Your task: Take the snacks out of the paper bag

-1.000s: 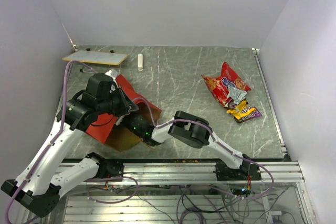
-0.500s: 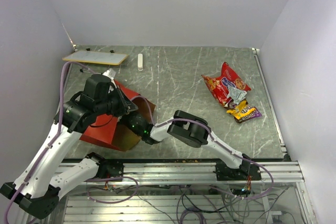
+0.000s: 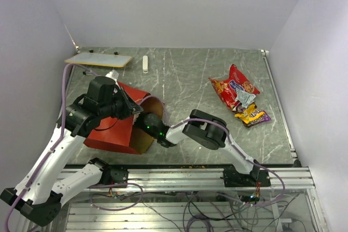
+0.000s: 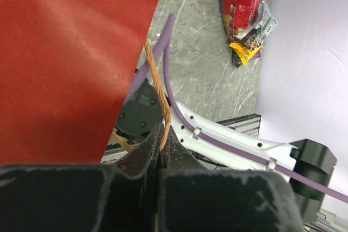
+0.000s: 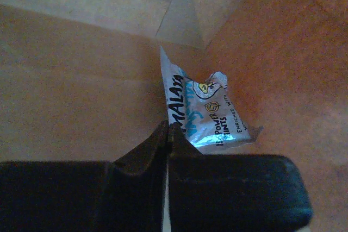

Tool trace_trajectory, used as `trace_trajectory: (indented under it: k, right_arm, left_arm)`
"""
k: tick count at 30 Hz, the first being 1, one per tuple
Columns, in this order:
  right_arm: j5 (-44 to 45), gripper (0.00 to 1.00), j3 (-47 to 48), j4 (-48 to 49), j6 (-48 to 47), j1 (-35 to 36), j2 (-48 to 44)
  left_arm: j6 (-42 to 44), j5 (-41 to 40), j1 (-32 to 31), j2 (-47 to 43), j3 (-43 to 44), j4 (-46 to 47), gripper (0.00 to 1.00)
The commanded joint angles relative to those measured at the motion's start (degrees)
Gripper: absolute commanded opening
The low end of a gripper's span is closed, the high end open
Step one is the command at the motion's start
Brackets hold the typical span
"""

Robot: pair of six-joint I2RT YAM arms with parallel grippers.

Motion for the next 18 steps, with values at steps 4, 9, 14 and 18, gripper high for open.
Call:
trace_trajectory:
  k: [4, 9, 14, 18]
  right_arm:
    - [-5.13, 0.0, -11.59, 5.24, 2.78, 0.47, -8.77]
    - [-7.45, 0.0, -17.46, 5.78, 4.38, 0.85, -12.88]
    - [-8.97, 0.0, -22.56, 5.25, 7.89, 0.83, -17.21]
    - [-10.01, 0.0, -26.73, 4.37, 10.5, 0.83, -20.66]
  left_arm:
    - [0.29, -1.6, -0.25, -0.16, 0.38, 2.39, 0.07]
    - [0.53, -1.81, -0.25, 0.21, 0.14, 3.37, 0.07]
    - [2.51, -2.51, -0.25, 1.74, 1.93, 1.78, 0.07]
    - [2.77, -3.48, -0.25, 0.57, 1.42, 2.71, 0.07]
